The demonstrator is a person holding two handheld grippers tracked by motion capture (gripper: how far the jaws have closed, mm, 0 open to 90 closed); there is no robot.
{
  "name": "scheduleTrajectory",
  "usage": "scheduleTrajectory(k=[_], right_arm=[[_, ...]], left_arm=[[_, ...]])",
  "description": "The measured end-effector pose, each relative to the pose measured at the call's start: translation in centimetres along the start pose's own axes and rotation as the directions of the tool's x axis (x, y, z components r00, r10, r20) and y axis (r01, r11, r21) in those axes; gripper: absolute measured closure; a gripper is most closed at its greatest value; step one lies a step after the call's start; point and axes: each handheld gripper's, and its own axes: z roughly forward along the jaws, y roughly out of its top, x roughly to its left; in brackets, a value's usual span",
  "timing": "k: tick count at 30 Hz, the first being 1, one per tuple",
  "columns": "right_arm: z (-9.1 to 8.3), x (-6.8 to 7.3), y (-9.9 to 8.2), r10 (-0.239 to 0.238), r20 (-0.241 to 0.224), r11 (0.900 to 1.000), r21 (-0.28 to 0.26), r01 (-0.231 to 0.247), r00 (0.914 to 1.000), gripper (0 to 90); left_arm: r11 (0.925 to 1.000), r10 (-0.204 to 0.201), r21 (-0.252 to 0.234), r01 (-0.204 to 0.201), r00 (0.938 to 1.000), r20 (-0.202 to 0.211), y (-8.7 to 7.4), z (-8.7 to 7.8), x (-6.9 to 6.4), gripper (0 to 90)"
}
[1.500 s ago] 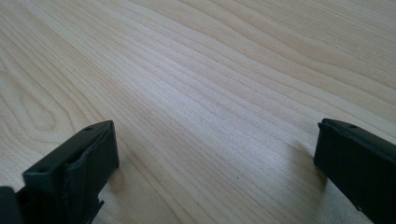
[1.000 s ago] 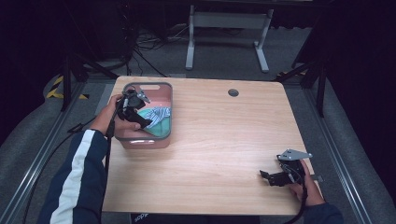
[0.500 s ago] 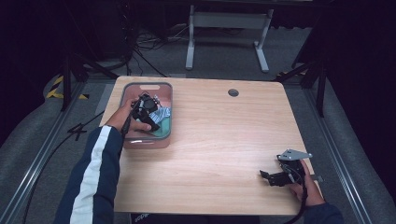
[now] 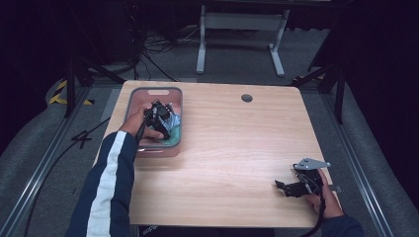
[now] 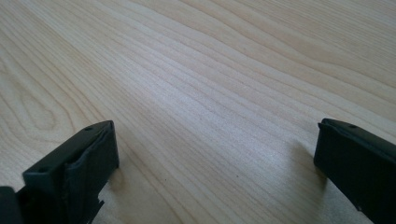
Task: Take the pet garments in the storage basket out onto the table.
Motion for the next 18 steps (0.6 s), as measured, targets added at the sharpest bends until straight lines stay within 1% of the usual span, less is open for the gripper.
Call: scheduleTrajectory(k=[1,2,3,4,5,6,7,8,9,10,11,12,15,16,17,18], right_arm=[[0.00,0.00,0.00,0.000,0.000,1.0000,0.000,0.000,1.0000,0.1],[0.00,0.00,0.00,0.000,0.000,1.0000,0.000,0.000,1.0000,0.1],[0.00,0.00,0.00,0.000,0.000,1.0000,0.000,0.000,1.0000,0.1],[0.00,0.00,0.00,0.000,0.000,1.0000,0.000,0.000,1.0000,0.1],[-0.01,0.01,-0.01,0.001,0.001,1.0000,0.000,-0.001,1.0000,0.1],[-0.01,0.01,-0.01,0.001,0.001,1.0000,0.000,-0.001,1.0000,0.1],[-0.01,0.01,-0.01,0.001,0.001,1.0000,0.000,-0.001,1.0000,0.1],[-0.01,0.01,-0.01,0.001,0.001,1.0000,0.000,-0.001,1.0000,0.1],[-0.01,0.01,-0.01,0.001,0.000,1.0000,0.000,-0.001,1.0000,0.1],[-0.01,0.01,-0.01,0.001,0.000,1.0000,0.000,-0.001,1.0000,0.1],[-0.01,0.01,-0.01,0.001,0.000,1.0000,0.000,-0.001,1.0000,0.1],[-0.01,0.01,-0.01,0.001,0.000,1.0000,0.000,-0.001,1.0000,0.1],[-0.01,0.01,-0.01,0.001,0.001,1.0000,0.000,-0.001,1.0000,0.1],[-0.01,0.01,-0.01,0.001,0.001,1.0000,0.000,-0.001,1.0000,0.1],[-0.01,0.01,-0.01,0.001,0.000,1.0000,0.000,-0.001,1.0000,0.1],[-0.01,0.01,-0.01,0.001,0.000,1.0000,0.000,-0.001,1.0000,0.1]], left_arm=[[1.0000,0.000,0.000,0.000,1.0000,0.000,0.00,0.00,0.00,17.3],[0.9998,-0.019,0.001,0.019,0.9996,0.019,-0.13,0.05,0.23,18.0],[0.9998,-0.019,0.001,0.019,0.9996,0.019,-0.13,0.05,0.23,19.1],[0.9997,-0.026,0.001,0.026,0.9989,0.039,-0.20,0.06,0.36,19.1],[0.9988,-0.047,-0.006,0.048,0.9959,0.077,-0.39,0.02,0.54,27.7],[0.9988,-0.047,-0.006,0.048,0.9959,0.077,-0.39,0.02,0.54,31.3],[0.9987,-0.050,-0.008,0.051,0.9950,0.087,-0.47,-0.03,0.66,31.3],[0.9977,-0.066,-0.010,0.067,0.9930,0.098,-0.62,-0.16,0.79,39.4],[0.9977,-0.066,-0.010,0.067,0.9930,0.098,-0.62,-0.16,0.79,43.6],[0.9970,-0.075,-0.011,0.076,0.9924,0.098,-0.69,-0.24,0.83,47.8],[0.9965,-0.080,-0.016,0.082,0.9920,0.098,-0.74,-0.26,0.82,47.8],[0.9974,-0.071,-0.008,0.072,0.9934,0.090,-0.74,-0.40,0.78,54.3],[0.9977,-0.067,-0.008,0.068,0.9945,0.081,-0.73,-0.49,0.69,66.3],[0.9977,-0.066,-0.004,0.067,0.9948,0.078,-0.70,-0.56,0.71,66.3],[0.9973,-0.071,-0.012,0.072,0.9954,0.064,-0.73,-0.53,0.59,68.0],[0.9967,-0.078,-0.015,0.079,0.9944,0.071,-0.76,-0.51,0.55,68.7]])
